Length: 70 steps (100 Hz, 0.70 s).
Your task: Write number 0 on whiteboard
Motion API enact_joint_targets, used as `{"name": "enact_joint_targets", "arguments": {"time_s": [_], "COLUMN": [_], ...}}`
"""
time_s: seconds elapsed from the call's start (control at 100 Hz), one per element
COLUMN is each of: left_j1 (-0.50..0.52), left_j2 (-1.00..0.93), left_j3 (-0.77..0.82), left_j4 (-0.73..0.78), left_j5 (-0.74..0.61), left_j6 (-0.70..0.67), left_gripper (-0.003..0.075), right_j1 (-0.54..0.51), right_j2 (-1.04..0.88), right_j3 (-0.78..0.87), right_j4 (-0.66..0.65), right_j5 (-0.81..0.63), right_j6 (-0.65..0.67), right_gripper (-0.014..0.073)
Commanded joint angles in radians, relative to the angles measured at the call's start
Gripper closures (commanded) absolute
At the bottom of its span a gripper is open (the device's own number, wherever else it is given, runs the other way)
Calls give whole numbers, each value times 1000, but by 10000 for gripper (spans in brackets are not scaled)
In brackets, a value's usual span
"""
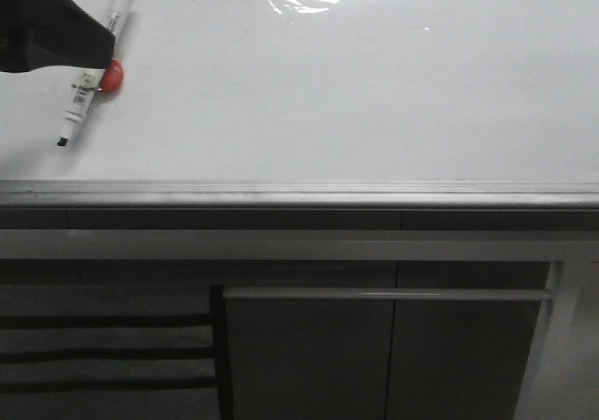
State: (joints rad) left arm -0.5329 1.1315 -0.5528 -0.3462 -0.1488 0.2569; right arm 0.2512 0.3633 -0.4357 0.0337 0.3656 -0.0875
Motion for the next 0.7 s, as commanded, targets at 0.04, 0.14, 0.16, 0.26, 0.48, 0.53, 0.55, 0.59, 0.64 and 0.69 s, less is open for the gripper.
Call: {"name": "enact_joint_targets", "arguments": {"time_s": [0.04, 0.14, 0.16, 0.26, 0.48, 0.53, 0.55, 0.59, 0.64, 0.69], "left_j1": [-6, -6, -6, -6, -6, -6, -6, -6, -6, -6], "left_j2": [50, 102, 113, 156, 213, 221, 224, 228, 234, 240], "left_j3": [-39, -56, -57, -75, -123, -125, -125, -125, -125, -125], "left_j4": [-66, -66, -66, -66, -66, -66, -66, -66, -66, -66], "left_j5": [-143, -153, -158, -179, -194, -207, -210, -215, -214, -208], "left_j6": [-11, -11, -11, -11, -11, -11, -11, -11, -11, -11], "left_gripper": [274, 281, 281, 281, 281, 281, 282, 286, 306, 339], "right_j1": [4, 4, 4, 4, 4, 4, 4, 4, 4, 4], "right_j2": [15, 15, 15, 15, 15, 15, 15, 15, 15, 15], "right_j3": [-38, -38, -38, -38, -38, -38, -38, -38, -38, -38], "right_j4": [-10, -10, -10, -10, -10, -10, -10, -10, -10, -10], "right_j5": [-74, -74, -74, -72, -57, -53, -51, -47, -46, -45], "right_j6": [-11, -11, -11, -11, -11, -11, -11, -11, -11, -11], "right_gripper": [223, 223, 223, 223, 223, 223, 223, 223, 223, 223]}}
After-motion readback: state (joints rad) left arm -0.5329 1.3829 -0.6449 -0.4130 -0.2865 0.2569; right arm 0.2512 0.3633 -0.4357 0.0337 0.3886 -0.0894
